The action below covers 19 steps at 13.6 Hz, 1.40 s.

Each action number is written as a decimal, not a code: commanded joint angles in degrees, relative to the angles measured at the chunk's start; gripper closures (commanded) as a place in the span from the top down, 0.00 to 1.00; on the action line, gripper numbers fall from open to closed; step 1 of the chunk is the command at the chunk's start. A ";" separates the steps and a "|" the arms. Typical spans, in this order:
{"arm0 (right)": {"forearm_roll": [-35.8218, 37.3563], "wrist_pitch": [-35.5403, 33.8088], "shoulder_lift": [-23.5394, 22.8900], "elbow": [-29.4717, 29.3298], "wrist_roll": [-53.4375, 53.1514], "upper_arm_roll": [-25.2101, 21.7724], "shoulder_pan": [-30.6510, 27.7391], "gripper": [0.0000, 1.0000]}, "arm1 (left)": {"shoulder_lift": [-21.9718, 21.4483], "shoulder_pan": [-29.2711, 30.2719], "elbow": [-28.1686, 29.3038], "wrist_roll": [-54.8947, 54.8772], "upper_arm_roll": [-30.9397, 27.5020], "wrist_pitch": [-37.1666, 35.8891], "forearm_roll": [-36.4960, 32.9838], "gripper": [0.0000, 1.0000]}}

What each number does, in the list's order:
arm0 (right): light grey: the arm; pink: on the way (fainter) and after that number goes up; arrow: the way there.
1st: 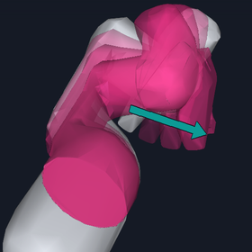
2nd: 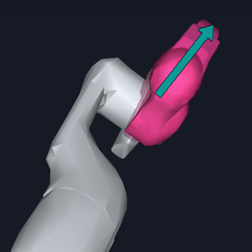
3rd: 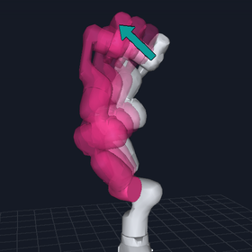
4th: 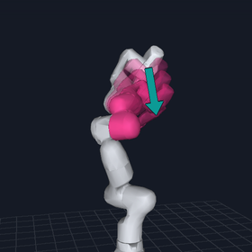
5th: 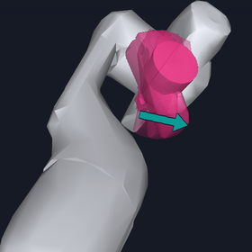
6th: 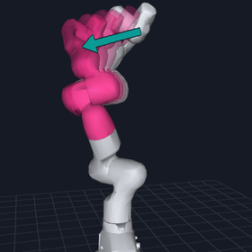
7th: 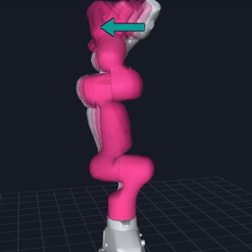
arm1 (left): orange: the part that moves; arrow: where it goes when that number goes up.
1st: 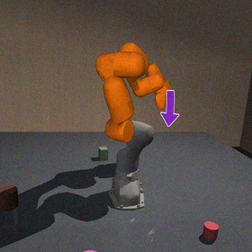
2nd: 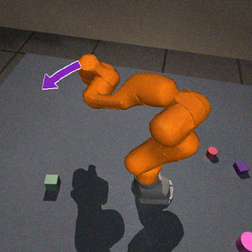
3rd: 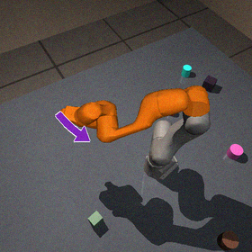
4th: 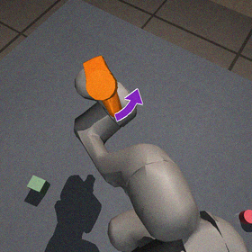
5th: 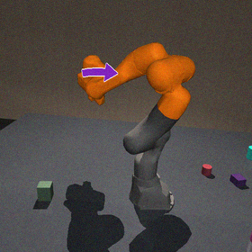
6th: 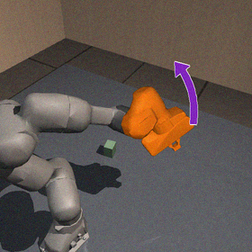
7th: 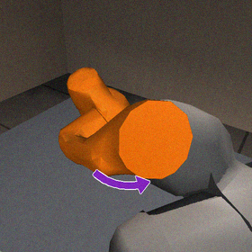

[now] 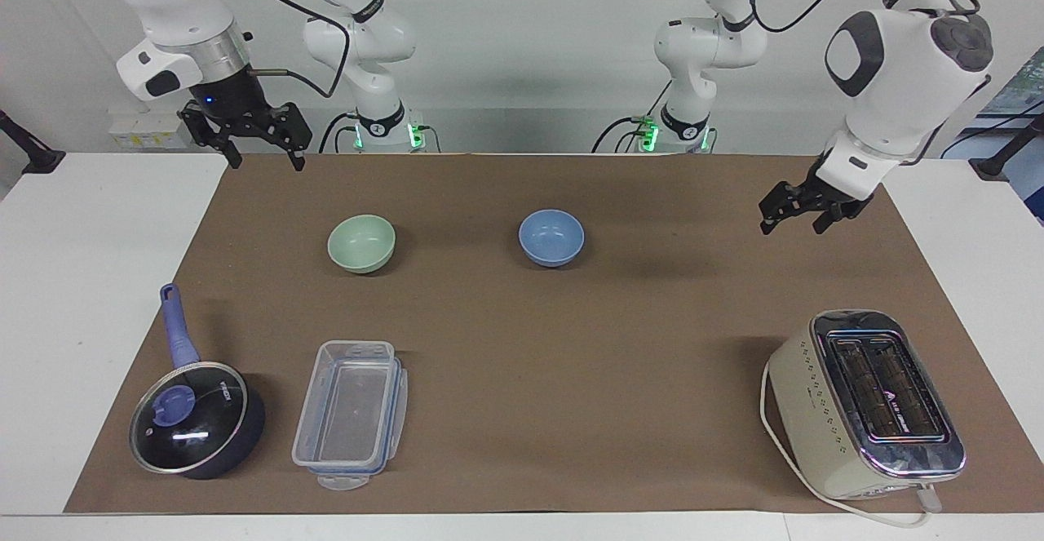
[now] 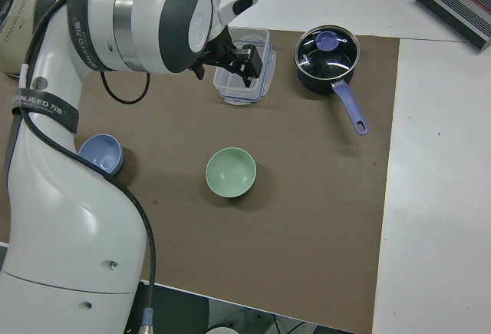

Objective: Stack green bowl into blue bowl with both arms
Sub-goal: 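Release the blue bowl and retract the left gripper, then reach the right gripper to the green bowl rim and grasp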

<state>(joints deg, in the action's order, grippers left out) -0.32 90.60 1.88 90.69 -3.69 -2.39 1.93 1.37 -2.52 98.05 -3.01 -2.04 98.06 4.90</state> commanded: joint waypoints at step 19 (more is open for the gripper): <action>0.67 25.65 11.31 40.85 -0.71 0.45 -0.52 1.00 | -0.22 0.15 -8.58 -0.41 1.07 -11.75 -5.95 1.00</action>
<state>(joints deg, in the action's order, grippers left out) -0.30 110.71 10.82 124.70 -3.69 -2.06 2.19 0.82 -2.61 90.31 -3.16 -1.10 87.54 -0.06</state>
